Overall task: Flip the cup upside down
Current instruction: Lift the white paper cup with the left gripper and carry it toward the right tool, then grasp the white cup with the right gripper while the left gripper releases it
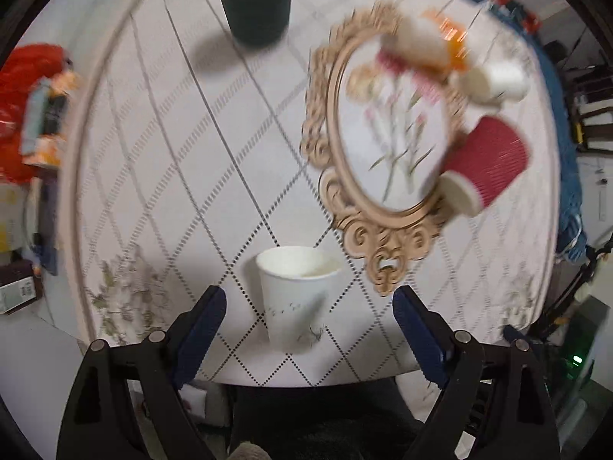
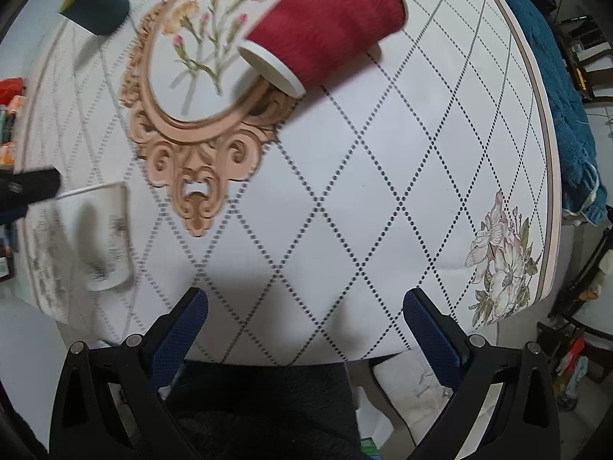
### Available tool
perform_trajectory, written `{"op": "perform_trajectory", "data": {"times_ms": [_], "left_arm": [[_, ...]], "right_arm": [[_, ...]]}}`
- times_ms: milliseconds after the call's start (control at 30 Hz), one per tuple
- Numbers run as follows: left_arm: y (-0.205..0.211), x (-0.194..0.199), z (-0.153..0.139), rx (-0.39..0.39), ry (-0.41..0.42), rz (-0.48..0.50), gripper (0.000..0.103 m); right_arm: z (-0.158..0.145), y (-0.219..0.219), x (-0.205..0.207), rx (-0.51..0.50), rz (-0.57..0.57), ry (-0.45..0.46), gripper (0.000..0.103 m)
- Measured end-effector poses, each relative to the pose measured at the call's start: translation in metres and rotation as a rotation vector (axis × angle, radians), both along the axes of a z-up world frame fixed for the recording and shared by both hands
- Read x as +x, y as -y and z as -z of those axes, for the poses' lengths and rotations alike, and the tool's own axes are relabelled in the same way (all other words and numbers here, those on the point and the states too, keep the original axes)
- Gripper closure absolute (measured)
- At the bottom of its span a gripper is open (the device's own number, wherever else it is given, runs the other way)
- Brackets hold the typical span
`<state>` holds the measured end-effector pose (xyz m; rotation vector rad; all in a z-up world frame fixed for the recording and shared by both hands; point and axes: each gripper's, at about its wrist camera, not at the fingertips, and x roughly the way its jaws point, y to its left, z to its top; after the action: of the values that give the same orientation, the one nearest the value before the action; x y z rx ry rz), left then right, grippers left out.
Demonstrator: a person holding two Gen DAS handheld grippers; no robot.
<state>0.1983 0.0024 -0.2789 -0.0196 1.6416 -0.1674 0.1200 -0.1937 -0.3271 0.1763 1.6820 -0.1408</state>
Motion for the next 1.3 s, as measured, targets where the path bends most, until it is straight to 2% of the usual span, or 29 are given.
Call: {"op": "perform_trajectory", "data": {"times_ms": [100,200,433,567,700,733,833,900,1000,1100,1167,1200,1233,1300], "left_arm": [[-0.013,-0.011,-0.031,0.018,0.074,-0.021,0.014],[-0.032,-0.029,-0.046,0.061,0.116,-0.045,0.014],[-0.095,-0.069,-0.037,0.15,0.127,-0.143,0.014],[-0.134,-0.082,-0.013,0.187,0.096,-0.219,0.014],[-0.165,-0.089,0.017,0.2,0.041,-0.279,0.014],[-0.17,-0.091,0.023,0.192,0.029,-0.289,0.014],[-0.184,-0.094,0.041,0.181,-0.006,-0.313,0.014],[-0.193,-0.095,0.05,0.155,-0.027,-0.33,0.014],[-0.201,-0.094,0.056,0.133,-0.022,-0.343,0.014],[-0.205,-0.093,0.059,0.125,-0.006,-0.353,0.014],[-0.207,-0.094,0.058,0.123,0.01,-0.365,0.014],[-0.208,-0.094,0.056,0.118,0.021,-0.375,0.014],[-0.207,-0.094,0.056,0.116,0.027,-0.381,0.014],[-0.206,-0.094,0.056,0.117,0.032,-0.396,0.014]], "right_arm": [[-0.021,-0.008,-0.001,0.033,-0.003,0.034,0.0],[-0.047,-0.022,-0.004,0.075,-0.023,0.081,0.0],[-0.084,-0.069,-0.007,0.135,-0.09,0.138,0.0],[-0.073,-0.095,0.002,0.154,-0.11,0.129,0.0],[-0.042,-0.115,0.021,0.182,-0.075,0.082,0.008],[-0.032,-0.12,0.027,0.182,-0.063,0.07,0.012],[-0.012,-0.13,0.039,0.177,-0.05,0.032,0.016],[-0.012,-0.142,0.041,0.134,-0.114,0.035,0.016],[-0.023,-0.162,0.046,0.047,-0.264,0.057,0.016],[-0.037,-0.183,0.049,-0.034,-0.505,0.075,0.016],[-0.05,-0.2,0.044,-0.161,-0.759,0.119,0.016],[-0.055,-0.212,0.036,-0.255,-0.937,0.159,0.016],[-0.058,-0.221,0.028,-0.319,-1.075,0.191,0.016],[-0.06,-0.237,0.0,-0.456,-1.422,0.25,0.016]]}}
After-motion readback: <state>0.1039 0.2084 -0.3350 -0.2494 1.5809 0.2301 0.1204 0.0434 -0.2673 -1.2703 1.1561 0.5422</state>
